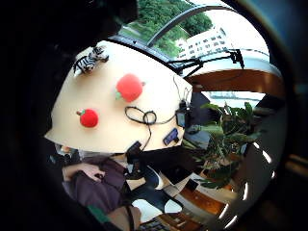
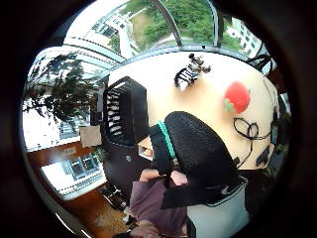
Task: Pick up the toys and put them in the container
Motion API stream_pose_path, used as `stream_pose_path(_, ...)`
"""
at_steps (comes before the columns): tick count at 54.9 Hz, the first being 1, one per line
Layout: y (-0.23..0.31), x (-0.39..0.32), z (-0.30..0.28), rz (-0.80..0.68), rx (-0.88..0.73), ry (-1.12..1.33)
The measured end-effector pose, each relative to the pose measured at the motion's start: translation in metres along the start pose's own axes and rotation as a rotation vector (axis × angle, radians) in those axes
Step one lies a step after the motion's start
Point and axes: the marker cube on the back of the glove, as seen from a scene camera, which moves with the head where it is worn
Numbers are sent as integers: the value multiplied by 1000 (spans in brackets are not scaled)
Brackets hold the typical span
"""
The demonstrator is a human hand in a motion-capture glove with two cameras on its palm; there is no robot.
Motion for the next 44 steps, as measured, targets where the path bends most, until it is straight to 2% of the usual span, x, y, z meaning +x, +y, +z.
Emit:
stream_pose_path(13, -41, 60, 58, 83, -65, 0)
stream_pose_path(26, -79, 99, 157, 126, -175, -65)
stream_pose_path(44, -103, 128, 276, 224, -327, -116)
